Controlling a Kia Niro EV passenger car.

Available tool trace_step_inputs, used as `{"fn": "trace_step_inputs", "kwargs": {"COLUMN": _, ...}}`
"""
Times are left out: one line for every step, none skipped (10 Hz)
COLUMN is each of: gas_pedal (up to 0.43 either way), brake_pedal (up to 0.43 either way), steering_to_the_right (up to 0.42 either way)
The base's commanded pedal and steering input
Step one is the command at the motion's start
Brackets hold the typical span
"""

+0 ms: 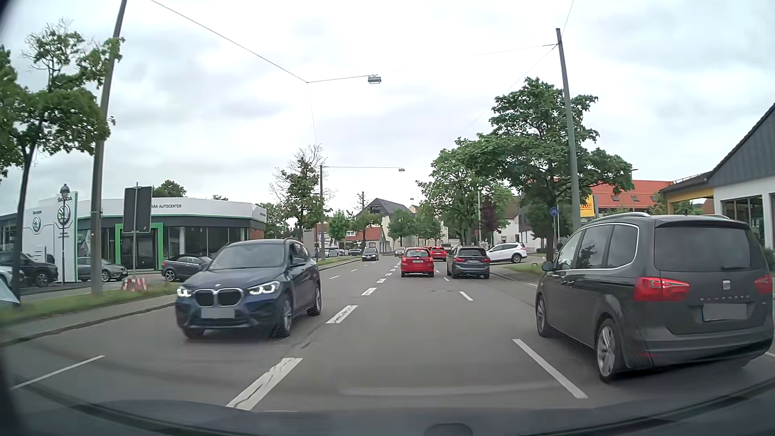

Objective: Follow the waypoints while adhering to traffic rules and regulations

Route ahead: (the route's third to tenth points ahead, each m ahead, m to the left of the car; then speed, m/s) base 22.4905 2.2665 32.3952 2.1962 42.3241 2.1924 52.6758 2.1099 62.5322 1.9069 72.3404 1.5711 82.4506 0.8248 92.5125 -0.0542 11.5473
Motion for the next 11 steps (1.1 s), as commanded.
{"fn": "trace_step_inputs", "kwargs": {"gas_pedal": 0.0, "brake_pedal": 0.0, "steering_to_the_right": 0.0}}
{"fn": "trace_step_inputs", "kwargs": {"gas_pedal": 0.0, "brake_pedal": 0.0, "steering_to_the_right": -0.001}}
{"fn": "trace_step_inputs", "kwargs": {"gas_pedal": 0.0, "brake_pedal": 0.0, "steering_to_the_right": -0.001}}
{"fn": "trace_step_inputs", "kwargs": {"gas_pedal": 0.0, "brake_pedal": 0.0, "steering_to_the_right": -0.001}}
{"fn": "trace_step_inputs", "kwargs": {"gas_pedal": 0.02, "brake_pedal": 0.0, "steering_to_the_right": -0.001}}
{"fn": "trace_step_inputs", "kwargs": {"gas_pedal": 0.028, "brake_pedal": 0.0, "steering_to_the_right": -0.001}}
{"fn": "trace_step_inputs", "kwargs": {"gas_pedal": 0.028, "brake_pedal": 0.0, "steering_to_the_right": 0.0}}
{"fn": "trace_step_inputs", "kwargs": {"gas_pedal": 0.028, "brake_pedal": 0.0, "steering_to_the_right": 0.002}}
{"fn": "trace_step_inputs", "kwargs": {"gas_pedal": 0.028, "brake_pedal": 0.0, "steering_to_the_right": 0.002}}
{"fn": "trace_step_inputs", "kwargs": {"gas_pedal": 0.008, "brake_pedal": 0.0, "steering_to_the_right": 0.003}}
{"fn": "trace_step_inputs", "kwargs": {"gas_pedal": 0.008, "brake_pedal": 0.0, "steering_to_the_right": 0.003}}
